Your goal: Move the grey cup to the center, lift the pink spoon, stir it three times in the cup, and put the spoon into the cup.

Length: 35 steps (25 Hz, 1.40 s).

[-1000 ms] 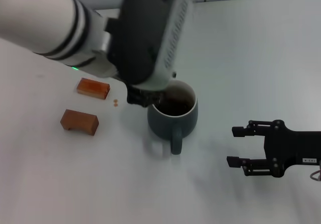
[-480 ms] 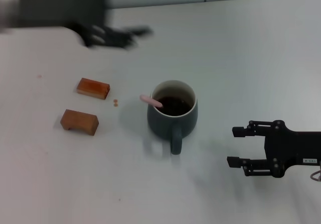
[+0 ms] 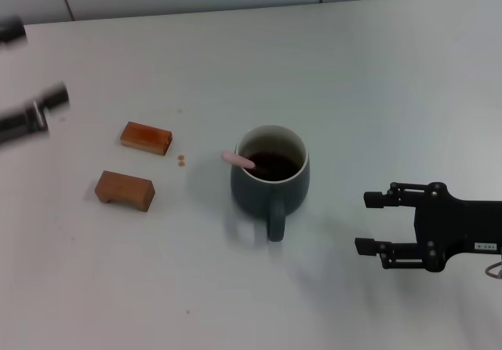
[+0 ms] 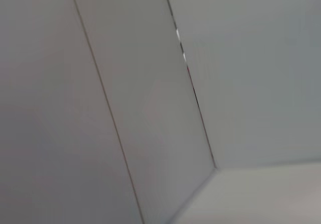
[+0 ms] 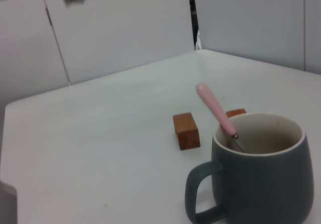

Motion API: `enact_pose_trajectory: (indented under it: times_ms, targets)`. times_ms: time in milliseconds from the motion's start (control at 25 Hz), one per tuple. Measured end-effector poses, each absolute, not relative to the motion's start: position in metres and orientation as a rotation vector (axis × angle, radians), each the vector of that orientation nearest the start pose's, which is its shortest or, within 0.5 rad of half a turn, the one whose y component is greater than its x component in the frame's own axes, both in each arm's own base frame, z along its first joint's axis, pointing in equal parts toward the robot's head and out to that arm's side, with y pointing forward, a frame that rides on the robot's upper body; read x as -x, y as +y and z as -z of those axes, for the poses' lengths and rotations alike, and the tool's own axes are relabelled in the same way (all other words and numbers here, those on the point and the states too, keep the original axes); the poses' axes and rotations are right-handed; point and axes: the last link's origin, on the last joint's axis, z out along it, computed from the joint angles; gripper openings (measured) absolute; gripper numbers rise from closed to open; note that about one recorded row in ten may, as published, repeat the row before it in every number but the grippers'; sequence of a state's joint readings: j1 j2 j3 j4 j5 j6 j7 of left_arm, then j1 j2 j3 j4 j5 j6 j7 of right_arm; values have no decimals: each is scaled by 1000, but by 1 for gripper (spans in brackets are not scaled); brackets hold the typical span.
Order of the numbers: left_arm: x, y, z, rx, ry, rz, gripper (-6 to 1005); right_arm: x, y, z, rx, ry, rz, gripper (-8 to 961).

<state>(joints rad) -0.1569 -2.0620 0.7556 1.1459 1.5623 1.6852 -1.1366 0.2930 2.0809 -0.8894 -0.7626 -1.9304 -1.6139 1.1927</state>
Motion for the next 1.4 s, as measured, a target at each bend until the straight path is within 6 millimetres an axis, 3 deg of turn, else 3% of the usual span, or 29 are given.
enact_pose_trajectory:
  times_ms: [160,240,440,760,920,1400]
  targets:
    - [294,260,-79,2430,-75,717,832,-297,266,7,2818,439,-609,740]
    - [301,253,-54,2484,-120,734,832,-296,266,8,2820,437,-614,740]
    - [312,242,-32,2496,-184,776,832,-294,266,10,2809,426,-638,740]
    - [314,232,-15,2548,-243,819,832,-292,266,11,2804,408,-676,741]
    - [314,228,-5,2566,-256,833,832,-285,261,7,2760,328,-812,740]
    - [310,229,2,2596,-249,849,832,-281,258,8,2722,255,-896,740]
